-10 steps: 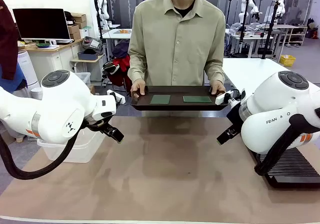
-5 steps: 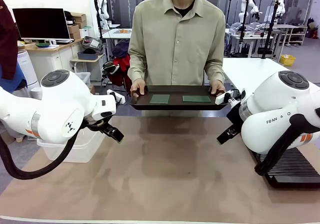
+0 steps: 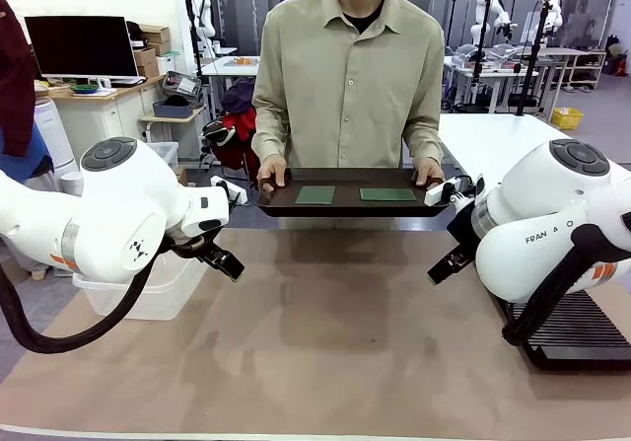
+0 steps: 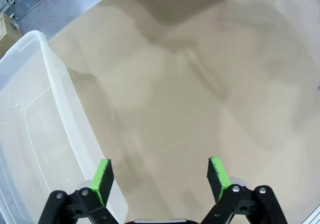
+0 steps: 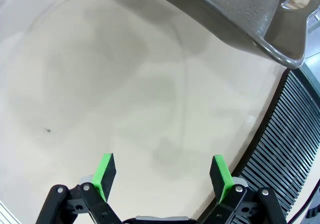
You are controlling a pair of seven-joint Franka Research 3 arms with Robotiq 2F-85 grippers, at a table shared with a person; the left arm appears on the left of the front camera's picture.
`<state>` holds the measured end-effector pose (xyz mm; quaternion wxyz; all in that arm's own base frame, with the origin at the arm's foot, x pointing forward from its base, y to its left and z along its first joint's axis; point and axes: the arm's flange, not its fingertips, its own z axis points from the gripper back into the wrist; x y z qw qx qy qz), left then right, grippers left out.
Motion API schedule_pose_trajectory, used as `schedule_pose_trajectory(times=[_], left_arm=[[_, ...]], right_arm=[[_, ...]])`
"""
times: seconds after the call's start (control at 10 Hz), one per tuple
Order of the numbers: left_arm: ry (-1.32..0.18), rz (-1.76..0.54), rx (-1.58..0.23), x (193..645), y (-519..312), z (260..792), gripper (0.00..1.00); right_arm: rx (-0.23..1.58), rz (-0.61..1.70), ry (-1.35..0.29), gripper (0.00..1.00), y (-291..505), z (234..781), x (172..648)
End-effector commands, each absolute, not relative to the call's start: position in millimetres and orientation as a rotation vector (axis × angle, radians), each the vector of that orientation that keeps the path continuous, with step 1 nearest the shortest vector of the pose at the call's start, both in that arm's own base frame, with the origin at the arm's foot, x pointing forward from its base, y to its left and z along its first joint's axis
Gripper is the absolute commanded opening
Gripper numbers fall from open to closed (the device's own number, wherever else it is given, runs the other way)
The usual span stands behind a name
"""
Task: Sort PCBs into racks and boxes based on the side picked up.
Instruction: Pick up the Blank PCB handed by the Human.
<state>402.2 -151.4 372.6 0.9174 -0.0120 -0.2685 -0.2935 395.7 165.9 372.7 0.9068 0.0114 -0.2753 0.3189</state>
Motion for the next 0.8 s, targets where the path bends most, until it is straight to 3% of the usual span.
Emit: schedule_pose_trajectory(times=[0.0,0.3,0.7], left_arm=[[-0.552,-0.604,-0.025,402,-151,373,1.00],[-0.456,-0.736,-0.026,381,-159,392,1.00],[-0.403,-0.808,-0.193,375,-148,434,1.00]], right_arm=[[0.023,0.658,-0.568,1.00,166,373,396],[0.082,0.662,-0.465,1.00,157,393,383],[0.212,0.706,-0.388,1.00,131,431,382]])
